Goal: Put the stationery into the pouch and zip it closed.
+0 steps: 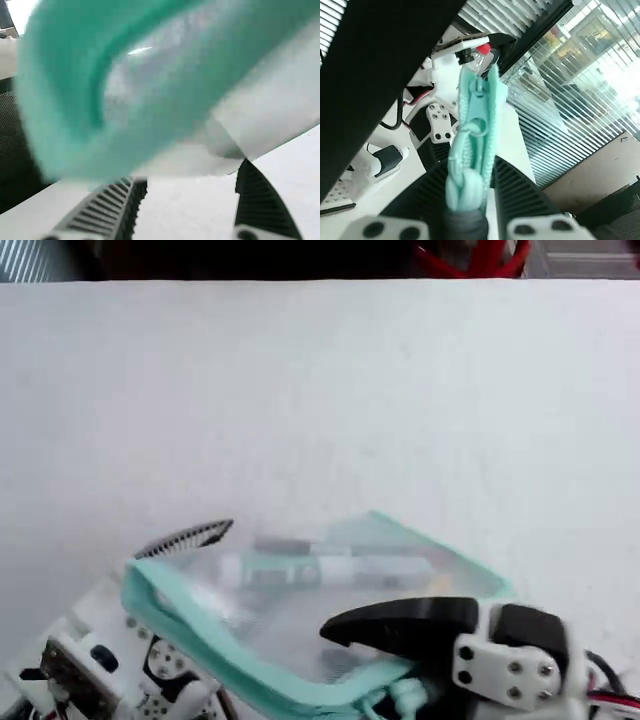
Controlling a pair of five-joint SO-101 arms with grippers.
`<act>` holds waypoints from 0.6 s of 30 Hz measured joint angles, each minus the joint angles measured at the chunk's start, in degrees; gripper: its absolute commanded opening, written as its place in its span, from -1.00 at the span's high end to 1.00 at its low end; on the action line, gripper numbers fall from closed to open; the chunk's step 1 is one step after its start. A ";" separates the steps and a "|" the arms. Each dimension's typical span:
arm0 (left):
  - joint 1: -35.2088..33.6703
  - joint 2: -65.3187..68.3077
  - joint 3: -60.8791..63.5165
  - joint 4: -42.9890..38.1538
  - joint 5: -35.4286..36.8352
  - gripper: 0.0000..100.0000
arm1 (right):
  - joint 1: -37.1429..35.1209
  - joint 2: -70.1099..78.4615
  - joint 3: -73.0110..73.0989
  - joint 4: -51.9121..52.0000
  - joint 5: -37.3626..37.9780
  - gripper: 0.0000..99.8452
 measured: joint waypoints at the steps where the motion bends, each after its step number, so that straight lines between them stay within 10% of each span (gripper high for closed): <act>1: 0.88 0.00 -0.44 0.35 0.00 0.44 | 0.00 0.09 0.70 0.00 0.26 0.96; 18: 8.09 -0.09 -10.99 5.45 2.11 0.45 | 0.00 1.05 5.63 -1.49 -0.97 0.96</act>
